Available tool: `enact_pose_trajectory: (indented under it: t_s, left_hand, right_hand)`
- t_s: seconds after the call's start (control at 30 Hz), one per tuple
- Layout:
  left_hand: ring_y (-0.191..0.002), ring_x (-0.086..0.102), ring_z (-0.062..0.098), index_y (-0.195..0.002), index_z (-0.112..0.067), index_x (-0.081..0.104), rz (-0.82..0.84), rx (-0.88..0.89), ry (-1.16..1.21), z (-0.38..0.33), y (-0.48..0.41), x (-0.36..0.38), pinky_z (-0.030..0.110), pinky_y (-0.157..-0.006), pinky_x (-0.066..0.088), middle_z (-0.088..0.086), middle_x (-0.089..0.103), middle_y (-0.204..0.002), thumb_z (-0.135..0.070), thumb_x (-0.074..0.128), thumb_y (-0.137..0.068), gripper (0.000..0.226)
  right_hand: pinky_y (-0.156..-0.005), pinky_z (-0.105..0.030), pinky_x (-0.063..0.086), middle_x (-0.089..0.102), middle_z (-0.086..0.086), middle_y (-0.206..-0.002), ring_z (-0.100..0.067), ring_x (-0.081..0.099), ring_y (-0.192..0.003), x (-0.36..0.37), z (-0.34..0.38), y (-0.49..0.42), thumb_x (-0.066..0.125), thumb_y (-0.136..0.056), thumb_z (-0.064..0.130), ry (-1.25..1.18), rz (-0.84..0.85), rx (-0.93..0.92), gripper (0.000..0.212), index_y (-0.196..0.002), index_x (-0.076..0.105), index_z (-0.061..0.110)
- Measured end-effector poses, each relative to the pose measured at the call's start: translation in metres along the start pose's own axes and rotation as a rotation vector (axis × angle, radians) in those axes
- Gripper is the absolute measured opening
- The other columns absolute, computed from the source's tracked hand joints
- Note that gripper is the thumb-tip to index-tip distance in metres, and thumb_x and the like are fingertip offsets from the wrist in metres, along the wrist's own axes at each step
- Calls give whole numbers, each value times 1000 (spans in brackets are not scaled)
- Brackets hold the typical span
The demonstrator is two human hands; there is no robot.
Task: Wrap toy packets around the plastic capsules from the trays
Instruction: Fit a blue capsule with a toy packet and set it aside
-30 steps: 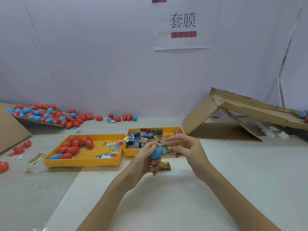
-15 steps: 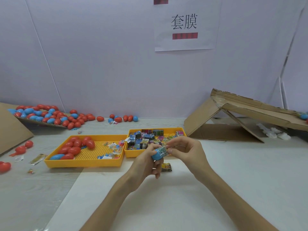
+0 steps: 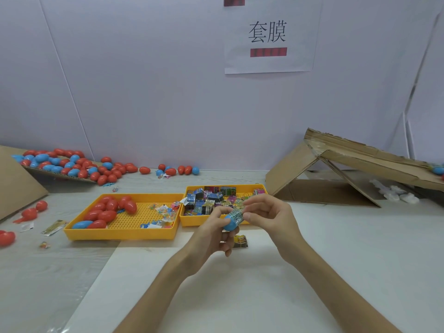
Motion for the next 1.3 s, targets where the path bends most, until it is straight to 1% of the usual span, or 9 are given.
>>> enact_pose_trajectory:
  t_s: [0.1, 0.3, 0.43, 0.5, 0.7, 0.87, 1.0, 1.13, 1.3]
  left_hand:
    - [-57, 44, 18, -132, -10, 43, 1, 27, -12, 0, 0, -1, 29, -54, 44, 5, 53, -79, -32, 54, -83, 55]
    - [-62, 49, 19, -133, -16, 48, -22, 72, -42, 1, -1, -7, 31, -60, 46, 7, 55, -85, -35, 59, -88, 50]
    - [-63, 50, 19, -132, -15, 48, -34, 94, -54, 0, 0, -8, 31, -61, 46, 6, 56, -84, -35, 61, -93, 46]
    - [-63, 50, 19, -132, -15, 48, -47, 100, -67, 0, 0, -9, 31, -61, 46, 7, 55, -85, -35, 62, -97, 43]
    - [-61, 51, 19, -128, -13, 46, -69, 117, -98, -1, 0, -10, 31, -62, 46, 3, 61, -79, -34, 57, -93, 42]
    - [-58, 51, 18, -119, -13, 46, -80, 144, -106, -3, -1, -10, 29, -62, 47, 1, 63, -69, -36, 60, -90, 40]
    - [-57, 50, 18, -115, -11, 44, -88, 154, -95, -3, -2, -12, 29, -61, 47, 4, 65, -73, -35, 61, -89, 38]
    - [-57, 50, 19, -113, -11, 44, -86, 161, -104, -2, -3, -12, 30, -60, 47, 6, 66, -75, -36, 63, -88, 40]
    - [-59, 50, 22, -111, -15, 46, -121, 179, -142, -1, -6, -16, 30, -59, 48, 6, 67, -76, -40, 63, -86, 39]
  right_hand:
    - [-75, -24, 55, 75, -7, -85, -16, 72, -86, -1, 0, 0, 76, -82, -4, -24, -2, 7, 31, -87, 76, 26]
    - [-72, -21, 55, 76, -7, -86, -15, 73, -85, -2, 2, 0, 76, -82, -4, -56, -8, 11, 27, -89, 75, 22]
    - [-74, -22, 56, 77, -7, -86, -17, 73, -86, -1, 3, 0, 77, -81, -3, -30, 4, 1, 31, -86, 77, 28]
    - [-75, -23, 56, 77, -8, -86, -17, 73, -86, 0, 3, -1, 78, -81, -3, -29, 8, -1, 31, -86, 76, 27]
    - [-74, -23, 56, 76, -7, -85, -17, 73, -86, -2, 1, 0, 78, -81, -4, 2, -5, -4, 24, -90, 74, 18]
    - [-74, -24, 56, 76, -3, -86, -17, 72, -86, -4, 1, -1, 76, -83, -3, 51, -46, -10, 24, -87, 74, 20]
    - [-75, -22, 55, 76, -4, -86, -15, 72, -87, -2, -1, -1, 77, -83, -2, -21, -19, 21, 21, -92, 73, 17]
    - [-74, -20, 53, 74, -3, -79, -12, 70, -82, -2, -2, 0, 77, -82, -1, -29, -7, 42, 22, -87, 73, 20]
    - [-73, -18, 53, 75, -3, -80, -11, 71, -82, -1, -2, 0, 77, -82, 0, -51, 0, 53, 22, -85, 72, 21]
Point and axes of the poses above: each hand's wrist, its own y-axis away from the middle knuckle, its own x-axis out of the palm, z = x × y, the point moved 7 cm from there along -y, towards the middle knuckle
